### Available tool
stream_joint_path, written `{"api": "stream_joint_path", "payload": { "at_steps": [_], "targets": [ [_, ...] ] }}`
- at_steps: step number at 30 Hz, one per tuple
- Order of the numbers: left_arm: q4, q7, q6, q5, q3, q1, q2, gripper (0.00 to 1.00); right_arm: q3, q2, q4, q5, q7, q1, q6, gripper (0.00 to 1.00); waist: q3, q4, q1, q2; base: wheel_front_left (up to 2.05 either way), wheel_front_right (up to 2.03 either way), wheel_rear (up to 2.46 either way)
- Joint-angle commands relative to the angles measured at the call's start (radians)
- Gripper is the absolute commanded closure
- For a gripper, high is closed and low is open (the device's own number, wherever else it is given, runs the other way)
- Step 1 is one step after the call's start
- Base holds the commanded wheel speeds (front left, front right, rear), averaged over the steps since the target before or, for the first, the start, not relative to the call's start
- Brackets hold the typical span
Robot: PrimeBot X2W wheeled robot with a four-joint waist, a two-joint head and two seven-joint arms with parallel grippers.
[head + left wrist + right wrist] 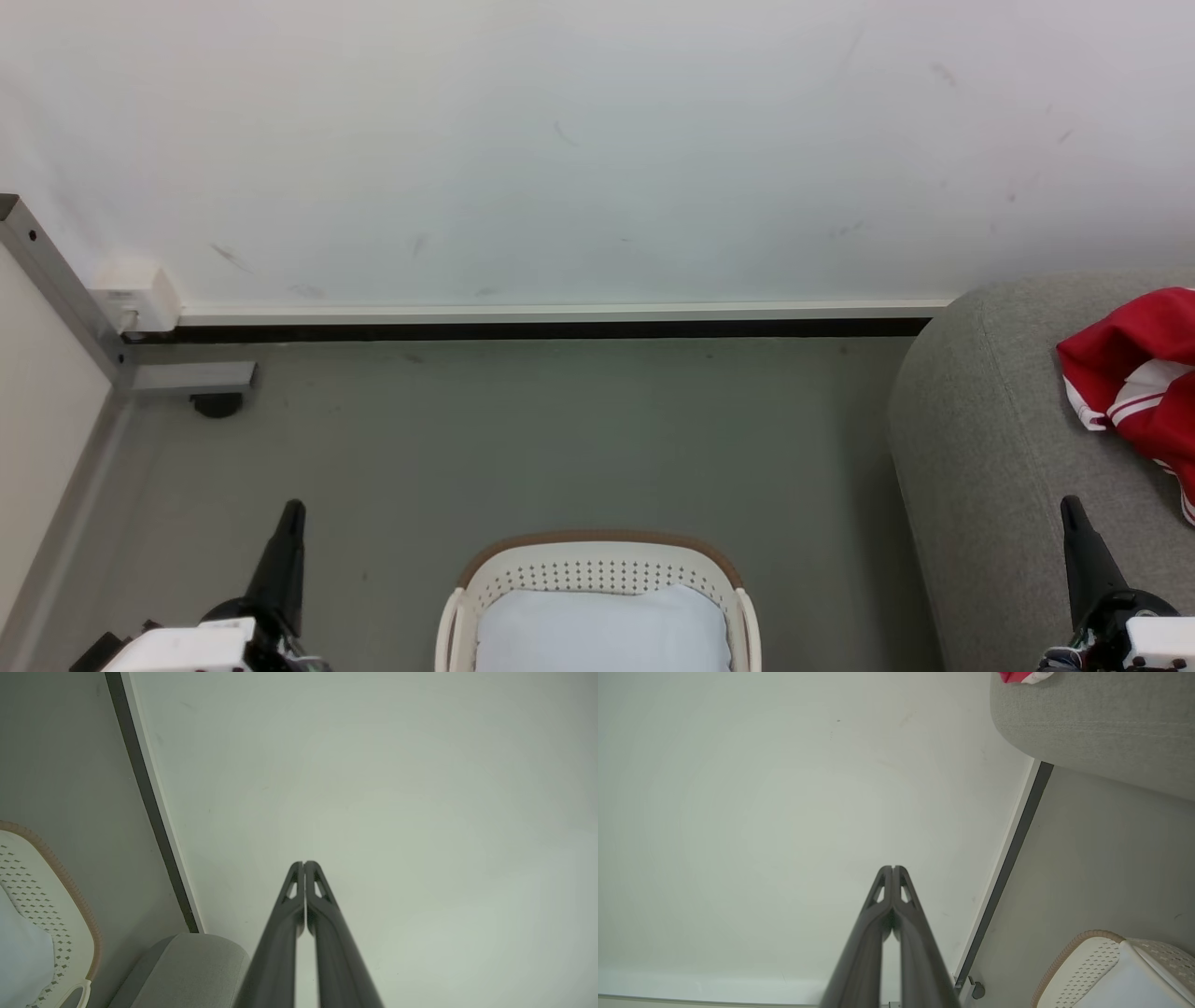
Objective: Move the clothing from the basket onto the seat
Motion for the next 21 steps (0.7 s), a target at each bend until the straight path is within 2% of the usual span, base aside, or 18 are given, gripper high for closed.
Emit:
{"api": "stream_joint_path", "payload": {
  "at_steps": [1, 21],
  "targets": [
    [0.000, 0.004, -0.005, -0.013, 0.003, -0.009, 0.006, 1.00, -0.003, -0.001, -0.003, 0.002, 0.004, -0.011, -0.002, 1.00, 0.000, 0.000, 0.0000, 0.0000, 0.00, 0.00, 0.00],
    [0.000, 0.004, -0.005, -0.014, 0.003, -0.009, 0.006, 1.00, -0.003, -0.001, -0.003, 0.002, 0.003, -0.011, -0.002, 1.00, 0.000, 0.000, 0.0000, 0.0000, 0.00, 0.00, 0.00]
  ]
}}
